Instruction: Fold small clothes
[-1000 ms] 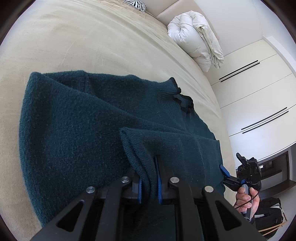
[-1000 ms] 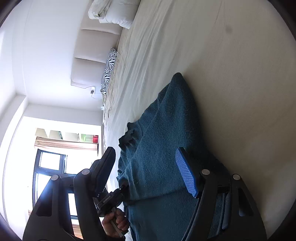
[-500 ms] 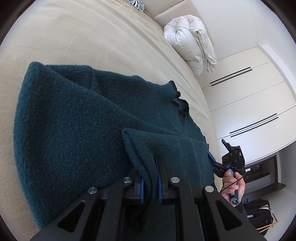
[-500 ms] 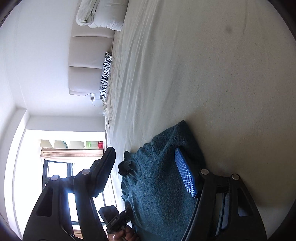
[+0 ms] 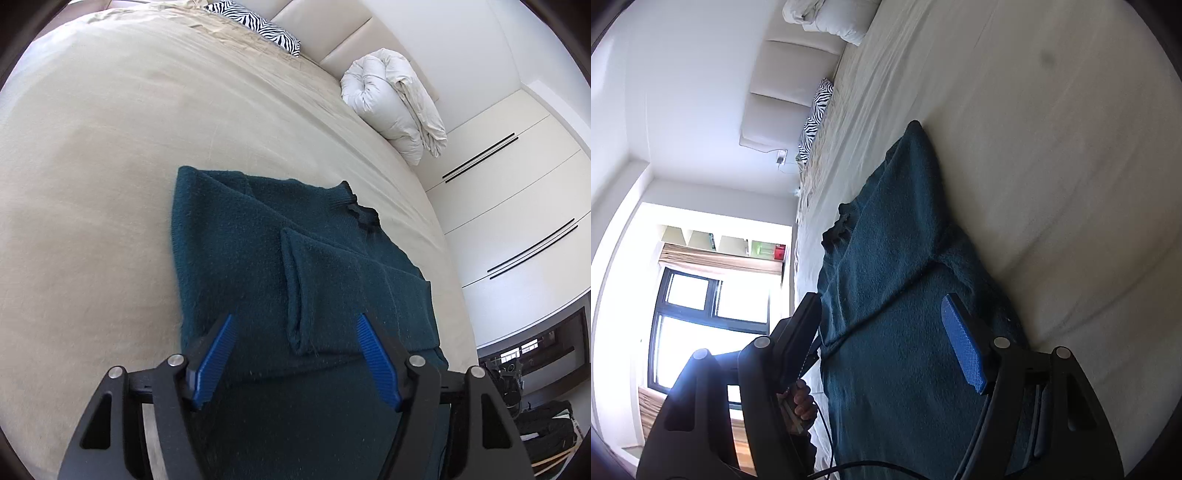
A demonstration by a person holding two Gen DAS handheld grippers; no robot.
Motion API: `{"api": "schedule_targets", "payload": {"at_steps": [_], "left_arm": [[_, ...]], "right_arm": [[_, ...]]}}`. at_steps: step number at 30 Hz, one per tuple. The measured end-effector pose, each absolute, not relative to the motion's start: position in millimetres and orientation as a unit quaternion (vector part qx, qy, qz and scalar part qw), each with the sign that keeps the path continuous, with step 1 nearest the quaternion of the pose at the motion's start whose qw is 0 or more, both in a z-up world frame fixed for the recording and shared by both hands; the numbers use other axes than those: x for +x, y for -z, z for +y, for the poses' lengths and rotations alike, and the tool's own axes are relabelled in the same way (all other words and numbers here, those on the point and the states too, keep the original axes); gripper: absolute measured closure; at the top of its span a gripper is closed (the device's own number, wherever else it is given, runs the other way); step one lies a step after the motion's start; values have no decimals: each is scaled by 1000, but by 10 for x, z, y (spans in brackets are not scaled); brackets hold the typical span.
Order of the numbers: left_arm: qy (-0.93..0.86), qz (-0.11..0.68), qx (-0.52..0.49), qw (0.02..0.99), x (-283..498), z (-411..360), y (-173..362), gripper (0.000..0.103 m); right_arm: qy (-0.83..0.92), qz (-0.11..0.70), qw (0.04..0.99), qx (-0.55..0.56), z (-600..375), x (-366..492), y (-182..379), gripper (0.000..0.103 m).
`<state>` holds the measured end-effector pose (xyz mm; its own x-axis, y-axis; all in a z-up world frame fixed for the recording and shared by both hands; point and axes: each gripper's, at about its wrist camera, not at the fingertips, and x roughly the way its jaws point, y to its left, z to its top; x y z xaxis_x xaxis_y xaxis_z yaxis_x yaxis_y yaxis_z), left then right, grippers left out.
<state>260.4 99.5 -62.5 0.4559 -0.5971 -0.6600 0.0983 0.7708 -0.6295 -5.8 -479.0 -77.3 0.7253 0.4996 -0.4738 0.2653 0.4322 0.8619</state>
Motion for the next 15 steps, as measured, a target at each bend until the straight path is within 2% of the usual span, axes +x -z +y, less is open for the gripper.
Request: {"api": "schedule_targets", "payload": {"at_steps": [6, 15], "left_arm": [[199, 479, -215, 828, 1533, 1153, 486, 31], [186, 516, -252, 797, 300, 1335, 813, 31]], "right_arm": [[-51, 365, 795, 482, -4627, -970, 515, 36], [-40, 396, 821, 409, -4351, -1943, 381, 36]]}}
